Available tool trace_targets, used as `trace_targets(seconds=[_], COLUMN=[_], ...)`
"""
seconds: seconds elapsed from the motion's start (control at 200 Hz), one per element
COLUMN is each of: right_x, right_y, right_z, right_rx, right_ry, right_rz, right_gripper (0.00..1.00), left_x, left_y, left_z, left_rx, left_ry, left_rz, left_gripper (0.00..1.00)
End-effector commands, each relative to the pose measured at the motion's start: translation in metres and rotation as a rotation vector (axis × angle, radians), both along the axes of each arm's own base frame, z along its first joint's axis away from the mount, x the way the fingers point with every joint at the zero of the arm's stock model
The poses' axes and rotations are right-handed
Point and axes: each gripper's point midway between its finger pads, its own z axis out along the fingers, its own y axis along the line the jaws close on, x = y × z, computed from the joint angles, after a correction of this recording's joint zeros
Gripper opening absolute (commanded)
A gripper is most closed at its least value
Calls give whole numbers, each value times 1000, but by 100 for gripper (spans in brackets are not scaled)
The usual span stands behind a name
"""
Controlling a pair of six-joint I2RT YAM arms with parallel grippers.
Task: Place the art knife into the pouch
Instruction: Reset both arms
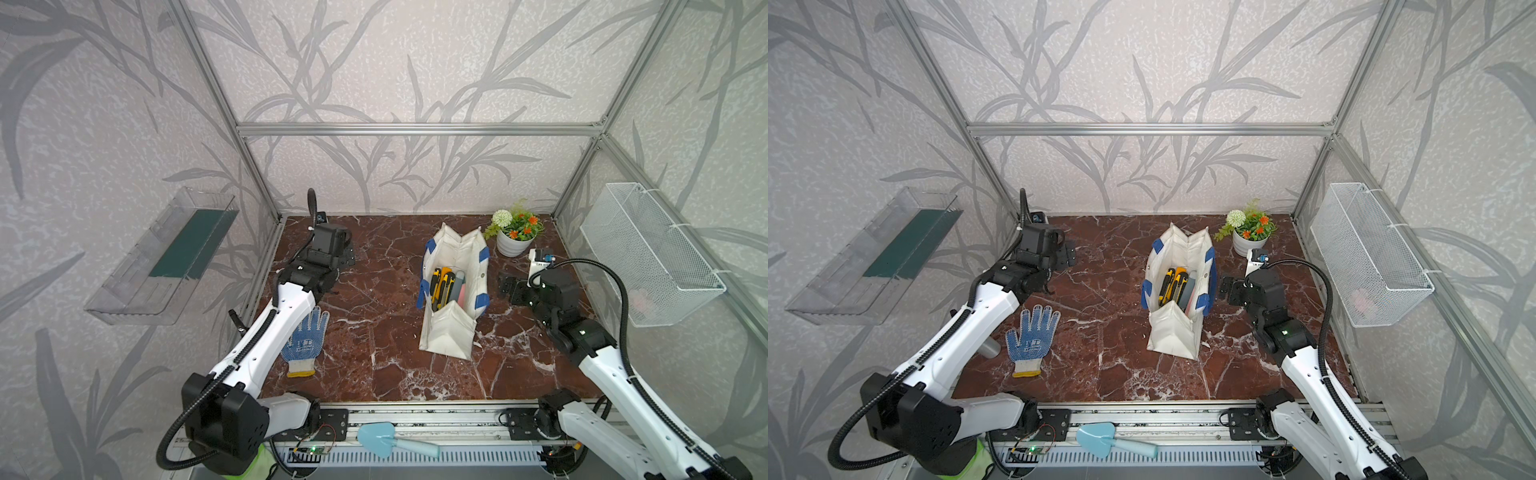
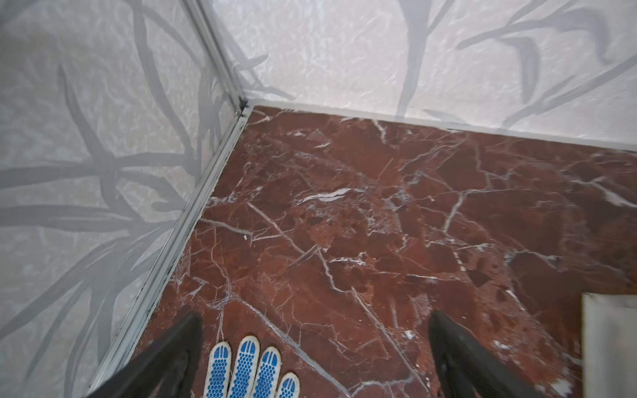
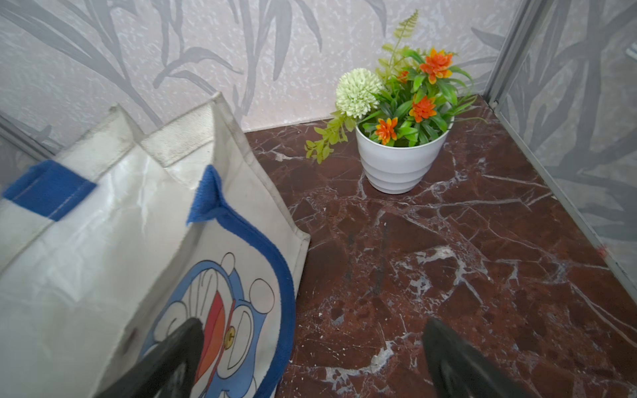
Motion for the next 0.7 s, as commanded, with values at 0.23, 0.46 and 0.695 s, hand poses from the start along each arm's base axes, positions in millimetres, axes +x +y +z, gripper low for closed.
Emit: trace_targets(seconds=[0.23, 0.46, 0.695], right_x=[5, 12, 22], right_y=[-59, -72, -81], right_z=[-32, -58, -75], right_rx=[-16, -80, -197], right_ry=[-2, -7, -17], right_rz=[-273, -331, -349], right_gripper=[99, 99, 99], left_x=[18, 19, 11], left_y=[42, 59, 72], left_z=[-63, -99, -128], left_rx=[83, 122, 165], left_ry=[-21, 22, 17], left_rz=[152, 174, 158], left_gripper=[98, 97, 96])
